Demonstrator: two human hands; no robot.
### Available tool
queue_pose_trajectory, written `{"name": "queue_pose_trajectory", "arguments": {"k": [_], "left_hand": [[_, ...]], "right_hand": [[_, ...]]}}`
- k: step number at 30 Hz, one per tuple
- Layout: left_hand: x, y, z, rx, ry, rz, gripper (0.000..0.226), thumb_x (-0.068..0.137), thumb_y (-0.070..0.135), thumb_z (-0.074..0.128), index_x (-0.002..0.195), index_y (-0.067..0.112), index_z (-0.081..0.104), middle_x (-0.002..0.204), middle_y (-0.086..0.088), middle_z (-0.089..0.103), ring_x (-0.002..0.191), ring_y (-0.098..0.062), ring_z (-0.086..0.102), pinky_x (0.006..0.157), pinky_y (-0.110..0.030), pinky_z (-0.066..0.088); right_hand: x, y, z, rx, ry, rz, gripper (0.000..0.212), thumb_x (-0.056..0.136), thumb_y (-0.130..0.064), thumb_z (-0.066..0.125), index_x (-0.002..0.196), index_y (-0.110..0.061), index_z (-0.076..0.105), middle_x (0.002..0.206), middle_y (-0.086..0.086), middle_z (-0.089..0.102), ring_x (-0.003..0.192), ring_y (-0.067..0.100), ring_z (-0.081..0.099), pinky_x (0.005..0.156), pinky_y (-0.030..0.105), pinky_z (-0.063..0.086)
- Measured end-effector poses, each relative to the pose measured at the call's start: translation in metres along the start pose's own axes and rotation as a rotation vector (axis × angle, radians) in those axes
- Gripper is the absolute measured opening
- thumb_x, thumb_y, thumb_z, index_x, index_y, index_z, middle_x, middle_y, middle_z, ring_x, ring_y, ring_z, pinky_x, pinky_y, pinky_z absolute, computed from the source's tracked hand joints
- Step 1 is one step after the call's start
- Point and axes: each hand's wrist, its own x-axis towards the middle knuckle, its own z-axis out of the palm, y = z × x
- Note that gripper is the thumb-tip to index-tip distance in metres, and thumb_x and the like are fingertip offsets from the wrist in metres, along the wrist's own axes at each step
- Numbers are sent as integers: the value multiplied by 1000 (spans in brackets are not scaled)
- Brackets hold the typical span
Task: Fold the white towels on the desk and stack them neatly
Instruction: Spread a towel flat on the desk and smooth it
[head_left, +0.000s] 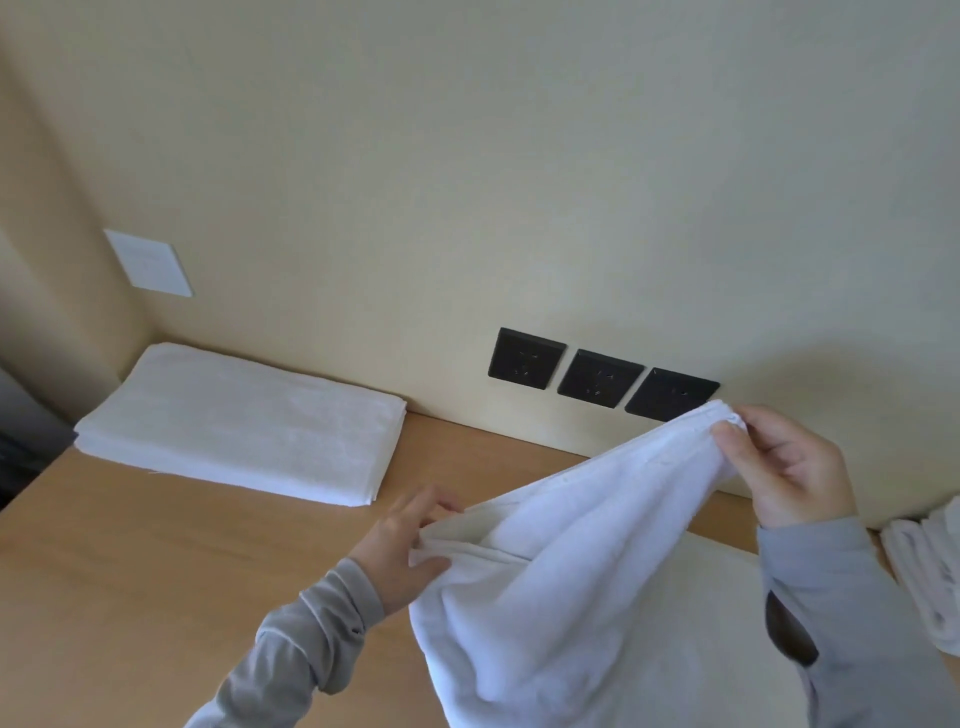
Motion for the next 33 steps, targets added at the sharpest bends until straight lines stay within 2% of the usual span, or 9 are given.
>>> {"name": "queue_pose_trajectory", "arguments": {"k": [5, 10, 13, 16, 19, 22, 25, 29, 33], "left_hand": [[10, -16, 4, 220, -72, -7, 23, 79, 23, 68, 101, 21, 64, 95, 25, 43, 69, 8, 48, 66, -3, 39], [18, -19, -4, 312, -147, -42, 25, 70, 53, 68, 76, 38, 49, 87, 20, 45, 71, -1, 47, 67, -14, 41], [24, -6, -21, 299, -82, 11, 27, 68, 47, 75, 66, 41, 48, 76, 14, 47, 67, -2, 46, 64, -12, 40], [31, 16, -43, 258, 37, 57, 22, 69, 32, 80, 65, 22, 60, 73, 4, 52, 64, -10, 49, 64, -18, 43], [42, 47, -71, 87, 110, 97, 12, 71, 10, 79, 68, 11, 67, 78, -6, 58, 70, -18, 55, 66, -21, 47], [56, 85, -96, 46, 90, 213, 20, 75, 5, 76, 61, 17, 66, 77, -2, 58, 68, -7, 54, 64, -13, 43], [69, 129, -115, 176, 106, 363, 26, 69, 39, 70, 57, 18, 62, 76, 2, 58, 67, -9, 54, 64, -9, 40], [84, 187, -134, 477, 249, 616, 64, 65, 69, 57, 52, 7, 54, 58, 4, 48, 56, -14, 43, 52, -17, 35], [100, 250, -152, 631, 402, 905, 68, 75, 71, 50, 49, 9, 45, 53, 3, 38, 53, -12, 34, 48, -16, 29]], "right_hand": [[-1, 0, -15, -12, 42, -2, 33, 88, -3, 57, 74, -30, 68, 68, -19, 66, 66, -5, 55, 62, 6, 42], [-4, 6, -28, -12, 128, 9, 39, 88, -5, 56, 73, -38, 69, 66, -19, 65, 64, -4, 54, 62, 6, 41], [-4, 11, -35, -12, 216, 18, 33, 90, -3, 56, 69, -28, 65, 62, -19, 61, 62, -5, 50, 59, 6, 39], [-1, 11, -43, -8, 323, 27, 27, 90, -6, 56, 72, -24, 62, 61, -15, 58, 61, -3, 46, 58, 9, 37], [7, 8, -54, 20, 402, 31, 22, 91, -5, 55, 69, 1, 55, 67, 5, 45, 66, 17, 38, 59, 23, 33], [18, -3, -67, 26, 476, 24, 25, 91, -7, 56, 68, 2, 51, 68, 6, 36, 64, 16, 32, 56, 24, 28], [31, -18, -86, 36, 540, 2, 28, 90, -12, 58, 66, 0, 49, 66, 5, 34, 63, 16, 30, 57, 27, 27], [48, -44, -113, 74, 629, -63, 28, 91, -14, 57, 72, 5, 51, 68, 8, 38, 66, 21, 32, 61, 32, 27], [64, -79, -148, 126, 718, -130, 34, 92, -14, 57, 77, 15, 47, 72, 7, 37, 70, 21, 31, 63, 31, 27]]}}
